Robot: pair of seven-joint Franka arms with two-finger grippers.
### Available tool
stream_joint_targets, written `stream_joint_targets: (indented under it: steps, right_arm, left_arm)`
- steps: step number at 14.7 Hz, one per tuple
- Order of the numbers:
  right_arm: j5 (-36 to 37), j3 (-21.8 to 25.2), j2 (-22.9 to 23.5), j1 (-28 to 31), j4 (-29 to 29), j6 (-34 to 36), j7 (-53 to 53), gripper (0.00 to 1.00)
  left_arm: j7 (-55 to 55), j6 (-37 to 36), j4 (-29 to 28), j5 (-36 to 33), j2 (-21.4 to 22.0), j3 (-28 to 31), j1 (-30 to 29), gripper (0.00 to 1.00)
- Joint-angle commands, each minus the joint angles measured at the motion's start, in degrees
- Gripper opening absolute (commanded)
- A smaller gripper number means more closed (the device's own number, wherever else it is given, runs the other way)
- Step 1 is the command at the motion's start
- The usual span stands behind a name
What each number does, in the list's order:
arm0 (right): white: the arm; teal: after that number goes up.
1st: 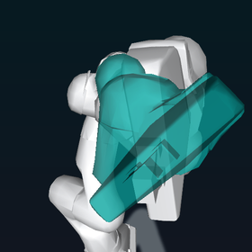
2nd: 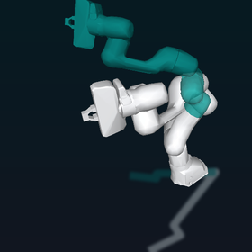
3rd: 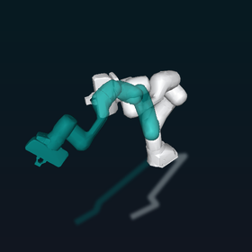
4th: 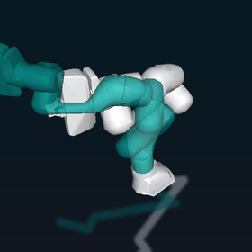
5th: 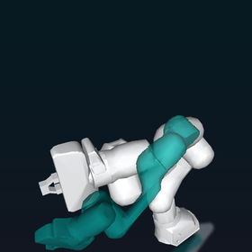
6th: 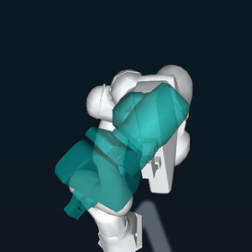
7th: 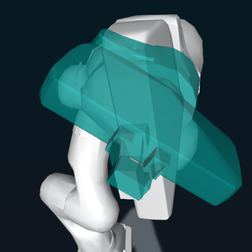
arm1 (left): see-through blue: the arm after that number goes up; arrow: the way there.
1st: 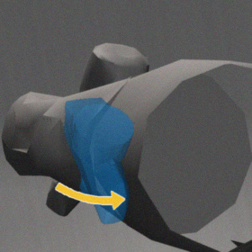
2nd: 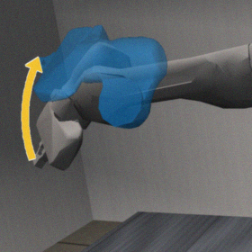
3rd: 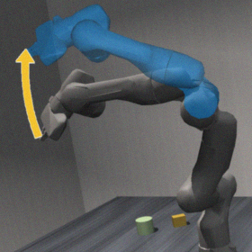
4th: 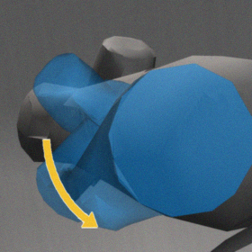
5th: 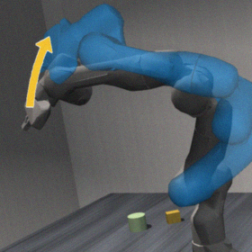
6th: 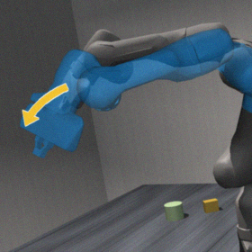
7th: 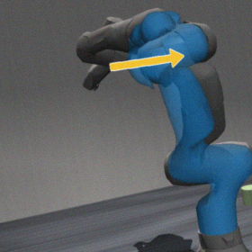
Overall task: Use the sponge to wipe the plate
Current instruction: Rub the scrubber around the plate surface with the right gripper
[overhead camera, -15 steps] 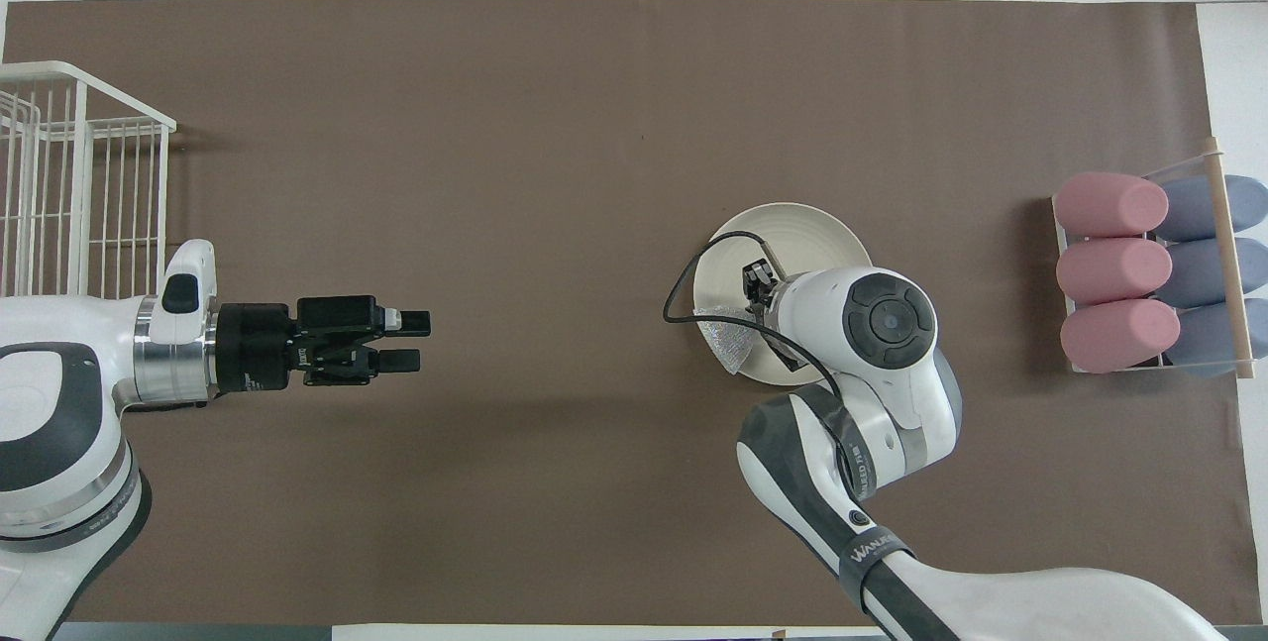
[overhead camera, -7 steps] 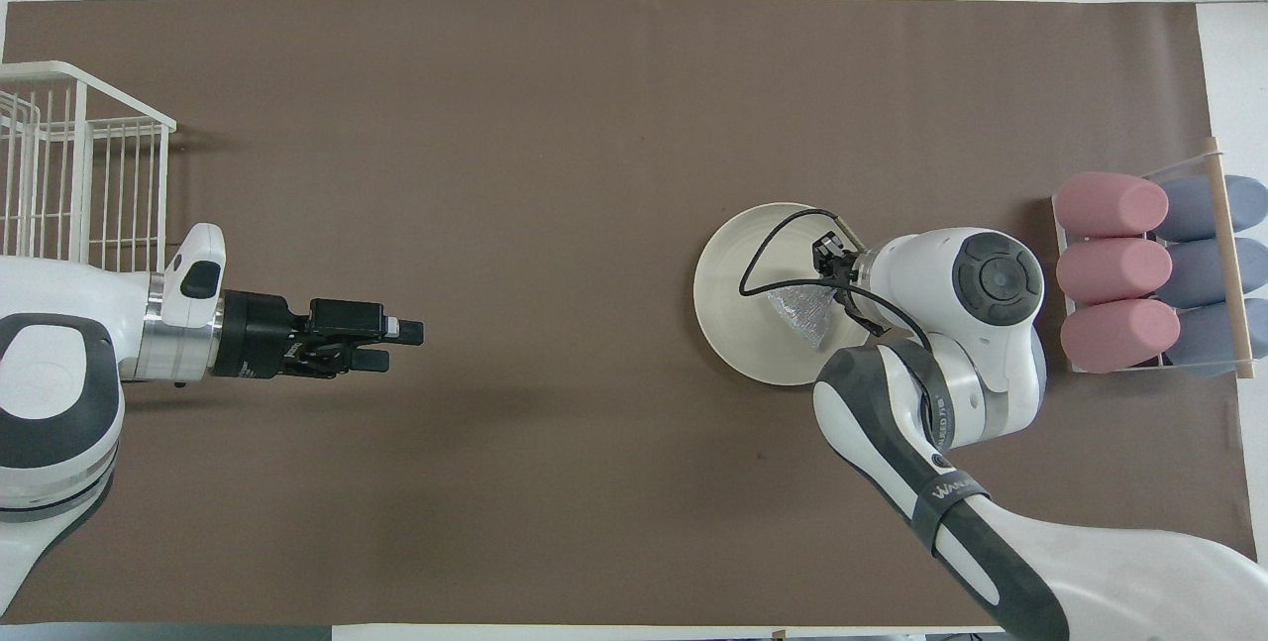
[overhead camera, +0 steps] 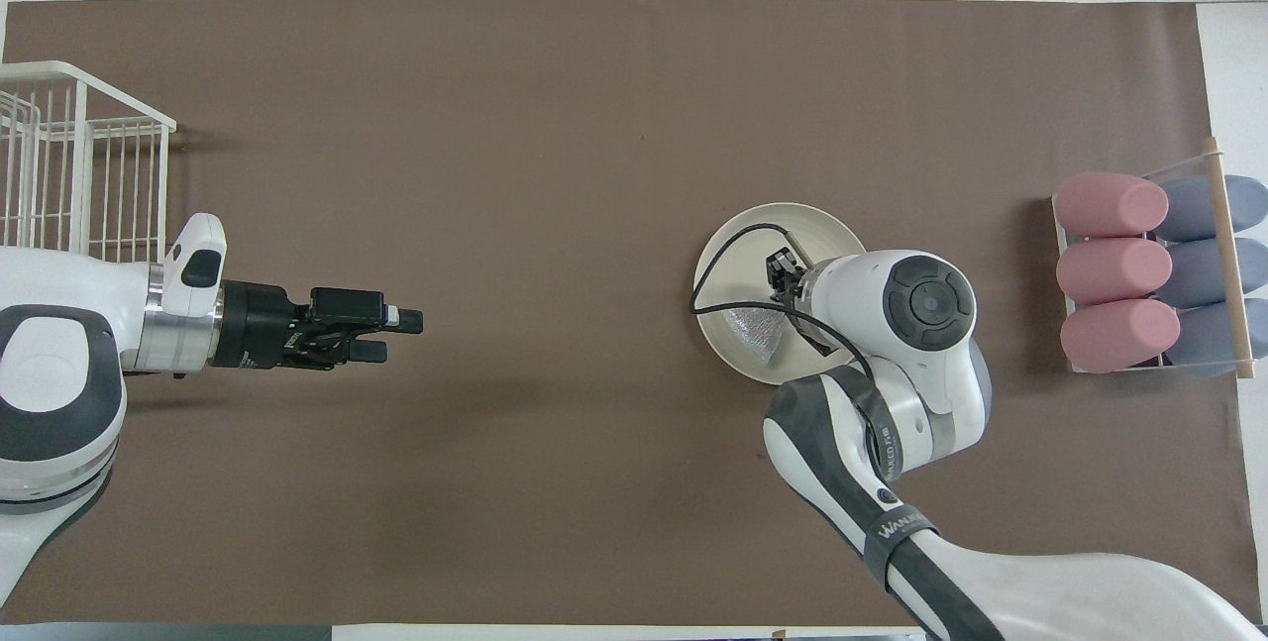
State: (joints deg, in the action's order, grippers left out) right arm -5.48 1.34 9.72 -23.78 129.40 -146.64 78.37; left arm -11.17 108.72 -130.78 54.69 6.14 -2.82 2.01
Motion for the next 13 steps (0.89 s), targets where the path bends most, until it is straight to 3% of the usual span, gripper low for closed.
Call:
stream_joint_targets:
  steps: [1, 7, 13]
  right_arm:
    - [-0.59, -0.20, 0.30, 0.14, 0.77, -0.93, 1.44, 0.00]
    - [-0.59, -0.11, 0.65, 5.58, 0.77, -1.11, -11.64, 0.00]
    - [-0.59, -0.29, 0.48, 2.52, 0.77, -1.02, -5.18, 0.00]
  left_arm:
    - [2.02, 0.88, 1.58, -1.34, -0.96, 0.18, 0.62, 1.00]
    - [2.11, 0.88, 1.84, -1.25, -1.05, 0.18, 0.19, 1.00]
    - [2.29, 0.88, 1.93, -1.25, -1.05, 0.18, 0.19, 1.00]
